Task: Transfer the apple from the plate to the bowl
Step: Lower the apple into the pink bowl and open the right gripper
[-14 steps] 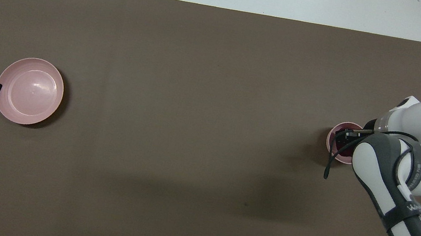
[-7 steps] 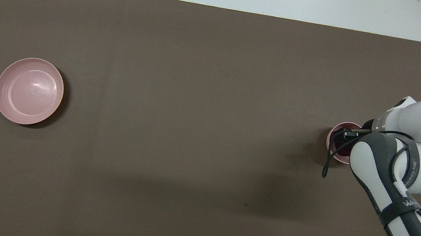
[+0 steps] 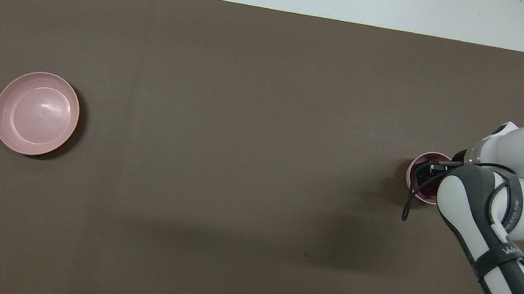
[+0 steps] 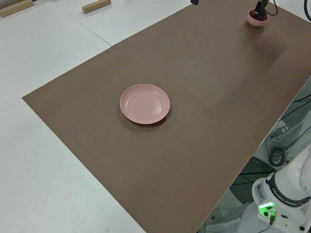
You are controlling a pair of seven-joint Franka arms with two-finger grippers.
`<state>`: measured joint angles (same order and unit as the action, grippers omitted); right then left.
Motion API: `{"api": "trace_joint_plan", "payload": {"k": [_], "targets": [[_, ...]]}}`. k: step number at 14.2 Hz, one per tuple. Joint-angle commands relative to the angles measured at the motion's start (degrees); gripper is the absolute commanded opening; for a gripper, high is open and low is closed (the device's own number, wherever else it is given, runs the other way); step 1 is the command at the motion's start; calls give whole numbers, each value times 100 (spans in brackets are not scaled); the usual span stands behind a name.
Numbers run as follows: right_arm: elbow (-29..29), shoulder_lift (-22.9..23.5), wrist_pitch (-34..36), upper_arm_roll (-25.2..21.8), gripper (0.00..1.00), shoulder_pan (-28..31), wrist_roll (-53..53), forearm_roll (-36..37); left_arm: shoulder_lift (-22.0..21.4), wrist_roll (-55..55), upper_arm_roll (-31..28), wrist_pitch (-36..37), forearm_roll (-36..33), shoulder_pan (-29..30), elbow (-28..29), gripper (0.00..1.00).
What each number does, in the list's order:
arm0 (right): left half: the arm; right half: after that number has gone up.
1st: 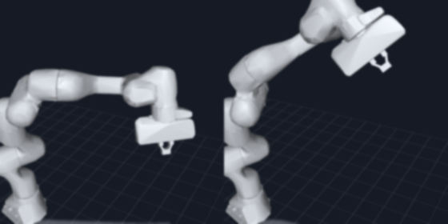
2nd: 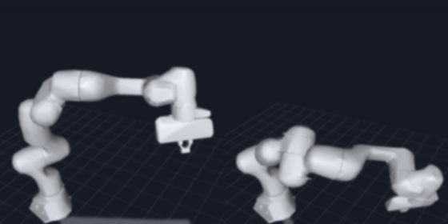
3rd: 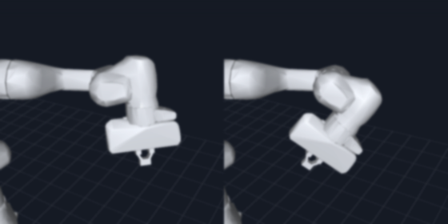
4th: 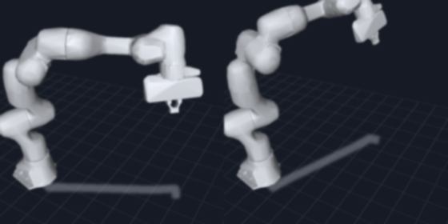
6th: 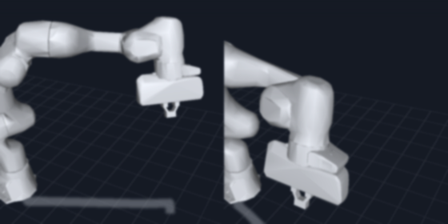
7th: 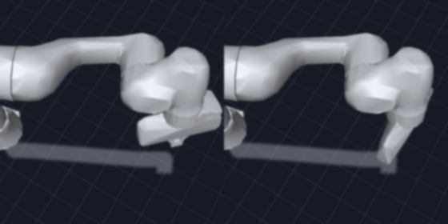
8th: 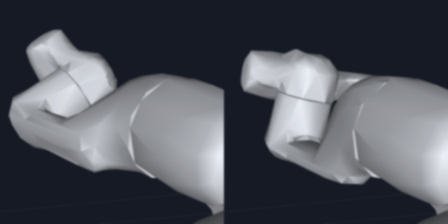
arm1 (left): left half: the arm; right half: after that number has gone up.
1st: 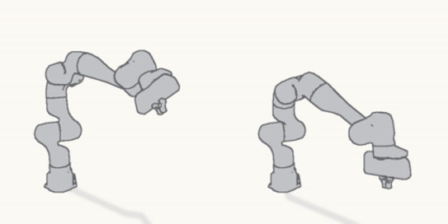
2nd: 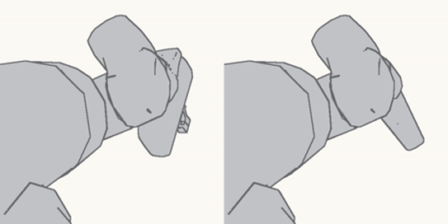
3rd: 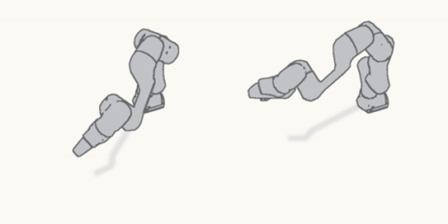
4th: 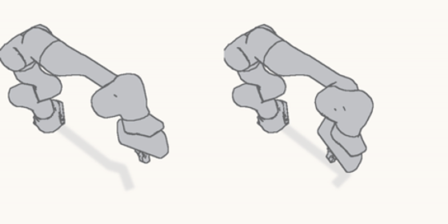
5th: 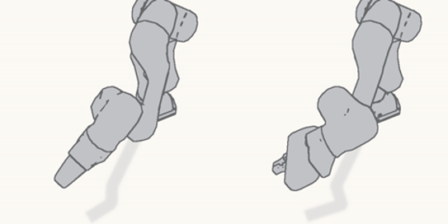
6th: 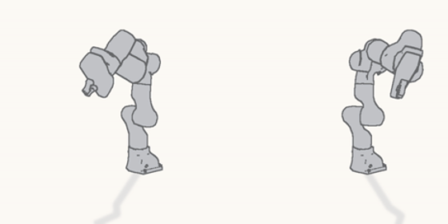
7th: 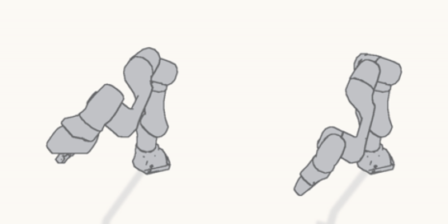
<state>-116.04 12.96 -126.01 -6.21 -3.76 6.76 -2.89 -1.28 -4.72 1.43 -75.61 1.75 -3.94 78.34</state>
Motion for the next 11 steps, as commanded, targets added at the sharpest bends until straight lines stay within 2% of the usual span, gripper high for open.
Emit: {"api": "trace_joint_plan", "payload": {"k": [1,5,11], "targets": [[-68,-30,-143,67,100,68,-210,139,-39,-64,86,143,-87,113,-47,100],[54,-108,-20,67,100,77,-175,139,-39,-64,112,125,-88,200,-47,100],[546,-706,726,50,100,24,-219,394,-74,-64,165,72,-35,280,-21,100]]}}
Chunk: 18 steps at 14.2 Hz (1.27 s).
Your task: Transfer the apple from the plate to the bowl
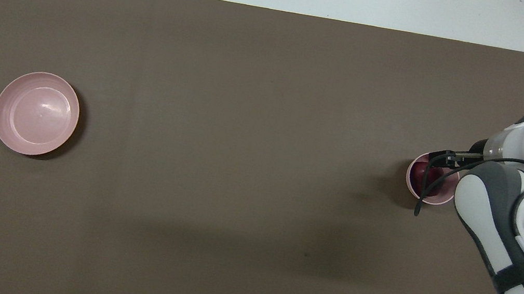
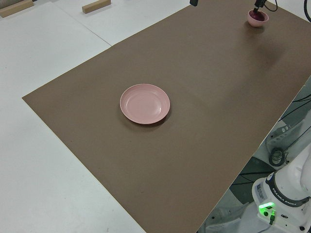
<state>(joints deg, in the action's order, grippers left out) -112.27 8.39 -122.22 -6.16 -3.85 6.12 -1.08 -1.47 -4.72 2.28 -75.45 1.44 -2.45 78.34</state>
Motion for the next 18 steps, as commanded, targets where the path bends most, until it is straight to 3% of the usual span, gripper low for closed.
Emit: {"api": "trace_joint_plan", "payload": {"k": [1,5,13,15,18], "targets": [[214,-389,522,36,100,42,-224,231,-64,-64,62,75,-3,139,-20,100],[792,-996,1751,28,100,112,-374,248,-64,-64,35,75,-3,140,-20,100],[2647,-1155,3871,-218,100,139,-348,134,-55,-64,35,75,-3,140,-20,100],[2701,-1199,3908,-227,100,139,-357,117,-64,-64,35,75,-3,140,-20,100],[2158,-1532,3838,-175,100,69,-505,257,-64,-64,35,75,-3,140,-20,100]]}}
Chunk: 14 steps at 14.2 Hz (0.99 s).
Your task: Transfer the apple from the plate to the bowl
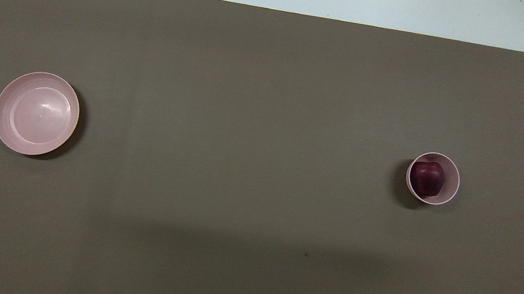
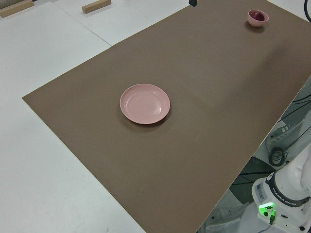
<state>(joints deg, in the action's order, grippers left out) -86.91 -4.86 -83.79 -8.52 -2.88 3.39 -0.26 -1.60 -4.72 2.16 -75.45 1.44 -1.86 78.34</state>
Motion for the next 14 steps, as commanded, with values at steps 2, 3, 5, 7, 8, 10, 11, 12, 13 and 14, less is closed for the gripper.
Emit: {"api": "trace_joint_plan", "payload": {"k": [2,3,5,7,8,10,11,12,13,14], "targets": [[-406,-209,-15,70,100,-29,-224,140,-51,-64,47,75,-3,80,-20,100],[-397,-191,-24,62,100,-20,-198,131,-51,-64,47,66,-3,80,-20,100],[-397,-191,-76,61,100,15,-224,140,-51,-64,47,75,-3,80,-20,100],[-397,-183,-129,61,100,-20,-207,192,-51,-64,47,75,-3,80,-20,100],[-397,-182,-181,88,100,-37,-198,288,-51,-64,47,75,-3,80,-20,100],[-397,-182,-208,114,100,-46,-154,368,-51,-64,47,66,-3,80,-20,100],[-397,-182,-208,114,100,-46,-137,368,-51,-64,47,75,-3,80,-20,100],[-397,-182,-191,114,100,-46,-136,368,-51,-64,47,66,-3,80,-20,100],[-406,-191,-173,123,100,-46,-136,368,-51,-64,47,57,-3,72,-20,100],[-406,-191,-156,114,100,-46,-145,360,-51,-64,56,57,-3,54,-20,100]]}}
